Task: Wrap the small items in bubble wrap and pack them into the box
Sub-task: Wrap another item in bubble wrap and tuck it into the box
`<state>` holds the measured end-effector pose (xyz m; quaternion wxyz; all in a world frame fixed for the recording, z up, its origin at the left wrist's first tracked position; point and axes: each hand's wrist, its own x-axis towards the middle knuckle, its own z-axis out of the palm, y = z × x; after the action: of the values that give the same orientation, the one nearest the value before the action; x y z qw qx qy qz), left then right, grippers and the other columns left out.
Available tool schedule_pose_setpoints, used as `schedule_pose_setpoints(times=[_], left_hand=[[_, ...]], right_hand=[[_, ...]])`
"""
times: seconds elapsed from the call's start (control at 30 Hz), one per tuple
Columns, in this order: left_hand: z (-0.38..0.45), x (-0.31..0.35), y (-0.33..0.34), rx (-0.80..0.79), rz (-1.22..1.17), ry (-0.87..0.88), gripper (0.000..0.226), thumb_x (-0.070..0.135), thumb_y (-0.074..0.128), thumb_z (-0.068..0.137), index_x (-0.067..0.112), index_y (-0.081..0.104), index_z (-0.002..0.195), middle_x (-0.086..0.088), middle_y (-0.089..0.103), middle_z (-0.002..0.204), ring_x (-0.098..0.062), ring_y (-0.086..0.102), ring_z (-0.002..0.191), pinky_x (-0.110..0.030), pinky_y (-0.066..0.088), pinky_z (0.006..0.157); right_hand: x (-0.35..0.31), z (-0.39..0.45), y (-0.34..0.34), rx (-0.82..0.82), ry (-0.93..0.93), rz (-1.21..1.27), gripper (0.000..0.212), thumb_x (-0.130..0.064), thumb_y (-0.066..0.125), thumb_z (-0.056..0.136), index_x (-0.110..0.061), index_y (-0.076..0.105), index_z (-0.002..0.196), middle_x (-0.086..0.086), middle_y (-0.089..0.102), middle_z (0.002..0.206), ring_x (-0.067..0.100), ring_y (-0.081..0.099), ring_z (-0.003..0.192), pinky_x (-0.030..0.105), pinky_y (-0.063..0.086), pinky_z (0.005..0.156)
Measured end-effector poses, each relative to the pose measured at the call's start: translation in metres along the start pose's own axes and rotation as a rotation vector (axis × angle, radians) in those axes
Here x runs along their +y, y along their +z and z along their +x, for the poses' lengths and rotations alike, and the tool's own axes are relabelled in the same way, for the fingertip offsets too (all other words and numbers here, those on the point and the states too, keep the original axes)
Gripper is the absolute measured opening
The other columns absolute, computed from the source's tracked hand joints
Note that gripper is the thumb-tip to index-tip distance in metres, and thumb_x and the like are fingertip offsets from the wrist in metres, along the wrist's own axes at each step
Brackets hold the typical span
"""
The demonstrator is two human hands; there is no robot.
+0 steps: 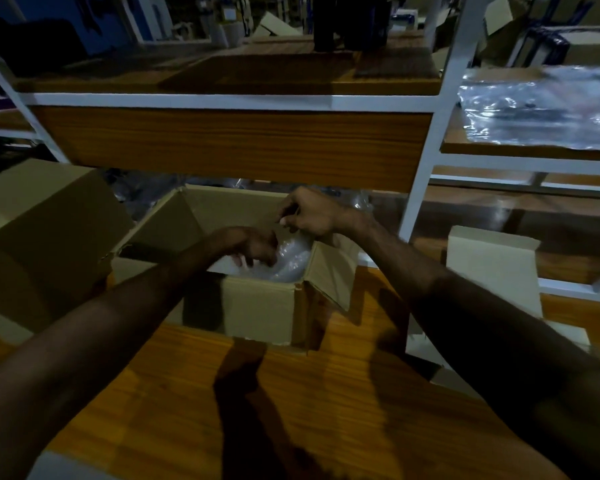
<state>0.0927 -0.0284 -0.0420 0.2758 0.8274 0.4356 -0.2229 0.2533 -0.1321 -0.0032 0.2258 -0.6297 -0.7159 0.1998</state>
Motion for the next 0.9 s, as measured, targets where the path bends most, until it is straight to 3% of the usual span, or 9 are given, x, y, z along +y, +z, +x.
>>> schedule_pose_setpoints(times=[0.13,0.2,0.27,0.33,0.5,0.67,0.77,0.9], left_hand=[[-0.032,-0.006,-0.023,0.175,-0.331,0.062,0.033,0.02,0.069,0.098,0.022,0.056,0.129,-0.007,0.064,0.118,-0.021,0.063,0.098,-0.04,0.055,0.082],[-0.05,-0.01,-0.033,0.237,-0.491,0.147,0.027,0.014,0.066,0.097,0.018,0.06,0.122,-0.005,0.066,0.109,-0.022,0.064,0.097,-0.037,0.051,0.079],[-0.065,-0.01,-0.037,0.296,-0.553,0.306,0.012,0.003,0.064,0.093,0.014,0.064,0.099,-0.002,0.067,0.09,-0.018,0.066,0.085,-0.033,0.05,0.069],[-0.077,-0.01,-0.041,0.366,-0.594,0.405,0.018,-0.004,0.064,0.091,0.014,0.063,0.088,0.004,0.069,0.081,-0.012,0.068,0.076,-0.03,0.053,0.066],[-0.091,-0.009,-0.044,0.43,-0.631,0.615,0.024,-0.009,0.071,0.085,0.013,0.064,0.093,0.0,0.072,0.094,-0.019,0.071,0.09,-0.033,0.058,0.078],[-0.109,0.01,-0.038,0.352,-0.648,0.727,0.025,0.017,0.077,0.088,0.011,0.067,0.11,-0.006,0.073,0.112,-0.027,0.072,0.104,-0.04,0.062,0.086],[-0.117,0.035,-0.024,0.381,-0.629,0.774,0.025,0.028,0.068,0.094,0.006,0.068,0.106,-0.006,0.072,0.105,-0.025,0.07,0.099,-0.036,0.059,0.085],[-0.127,0.065,-0.001,0.503,-0.593,0.796,0.024,0.024,0.06,0.103,0.003,0.069,0.097,-0.01,0.07,0.095,-0.023,0.067,0.089,-0.033,0.055,0.078]], right_hand=[[-0.004,-0.01,-0.008,0.151,-0.029,0.048,0.026,-0.011,0.067,0.099,-0.007,0.072,0.124,0.008,0.07,0.129,0.015,0.063,0.118,0.03,0.053,0.099],[-0.006,-0.013,-0.013,0.2,-0.023,0.074,0.037,-0.022,0.069,0.099,-0.013,0.067,0.134,0.007,0.061,0.139,0.018,0.058,0.126,0.031,0.051,0.101],[-0.01,-0.016,-0.018,0.225,-0.018,0.083,0.049,-0.032,0.071,0.097,-0.019,0.06,0.143,0.006,0.055,0.146,0.019,0.054,0.13,0.034,0.05,0.103],[-0.017,-0.02,-0.024,0.246,-0.03,0.16,0.054,-0.033,0.072,0.097,-0.02,0.055,0.147,0.004,0.054,0.15,0.019,0.053,0.133,0.034,0.051,0.102],[-0.031,-0.04,-0.036,0.303,-0.061,0.346,0.04,-0.018,0.073,0.096,-0.01,0.064,0.134,0.002,0.069,0.124,0.012,0.069,0.106,0.03,0.06,0.086],[-0.03,-0.074,-0.039,0.357,-0.094,0.431,0.029,-0.011,0.07,0.096,-0.003,0.066,0.124,0.006,0.07,0.114,0.012,0.07,0.098,0.024,0.059,0.082],[-0.027,-0.098,-0.039,0.403,-0.098,0.457,0.025,-0.01,0.071,0.096,-0.007,0.066,0.12,-0.001,0.067,0.112,0.005,0.068,0.098,0.022,0.057,0.082],[-0.021,-0.132,-0.043,0.468,-0.1,0.507,0.022,-0.008,0.071,0.096,-0.002,0.066,0.116,0.002,0.068,0.11,0.005,0.069,0.094,0.024,0.058,0.077]])
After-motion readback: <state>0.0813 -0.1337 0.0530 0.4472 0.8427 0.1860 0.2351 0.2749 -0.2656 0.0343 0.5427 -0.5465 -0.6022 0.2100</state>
